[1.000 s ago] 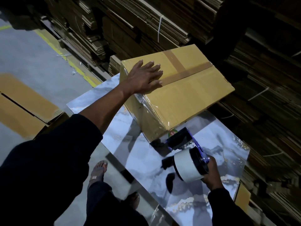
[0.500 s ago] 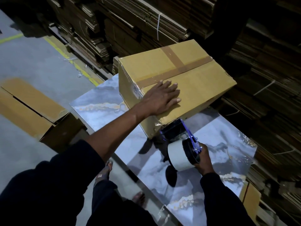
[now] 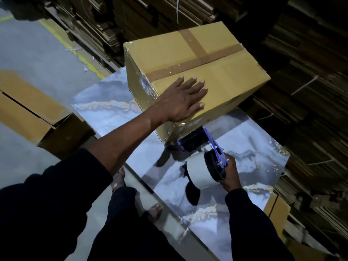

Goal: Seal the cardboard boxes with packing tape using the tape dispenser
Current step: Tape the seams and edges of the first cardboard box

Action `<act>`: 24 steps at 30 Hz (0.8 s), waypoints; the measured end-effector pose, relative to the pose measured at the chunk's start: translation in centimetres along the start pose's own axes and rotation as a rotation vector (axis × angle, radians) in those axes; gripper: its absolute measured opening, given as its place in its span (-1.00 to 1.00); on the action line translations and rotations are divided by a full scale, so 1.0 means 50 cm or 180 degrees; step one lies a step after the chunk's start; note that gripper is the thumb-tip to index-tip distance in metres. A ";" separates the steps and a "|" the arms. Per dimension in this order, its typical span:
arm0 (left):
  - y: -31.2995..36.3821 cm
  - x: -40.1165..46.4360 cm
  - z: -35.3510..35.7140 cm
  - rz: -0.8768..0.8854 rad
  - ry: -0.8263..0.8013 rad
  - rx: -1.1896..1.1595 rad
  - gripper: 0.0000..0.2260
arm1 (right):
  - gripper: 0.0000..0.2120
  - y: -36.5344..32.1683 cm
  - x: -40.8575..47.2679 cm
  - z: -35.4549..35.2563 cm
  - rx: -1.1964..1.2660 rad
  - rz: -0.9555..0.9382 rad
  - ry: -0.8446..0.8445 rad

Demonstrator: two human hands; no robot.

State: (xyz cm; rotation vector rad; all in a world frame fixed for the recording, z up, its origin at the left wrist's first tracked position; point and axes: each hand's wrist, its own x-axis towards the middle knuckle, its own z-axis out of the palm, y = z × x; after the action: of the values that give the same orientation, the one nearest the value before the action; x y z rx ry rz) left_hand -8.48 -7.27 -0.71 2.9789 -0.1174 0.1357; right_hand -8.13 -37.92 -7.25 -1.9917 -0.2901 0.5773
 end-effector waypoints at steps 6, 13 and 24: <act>0.000 -0.002 -0.006 -0.0015 -0.0001 0.0000 -0.35 | -0.87 0.024 0.019 -0.028 -0.0658 -0.0358 -0.0018; 0.008 -0.007 -0.004 -0.0062 0.0047 0.0094 -0.37 | -0.86 0.009 0.076 0.004 -0.1291 -0.0672 0.0164; 0.019 -0.005 0.009 -0.0165 0.0042 0.0159 -0.38 | -0.79 0.012 0.056 0.066 -0.0629 -0.0899 0.0694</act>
State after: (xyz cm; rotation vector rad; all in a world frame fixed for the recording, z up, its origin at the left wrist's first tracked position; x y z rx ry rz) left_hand -8.78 -8.27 -1.01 3.0274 -0.0357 0.1542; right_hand -7.45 -34.48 -9.81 -2.1326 -0.4990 0.1546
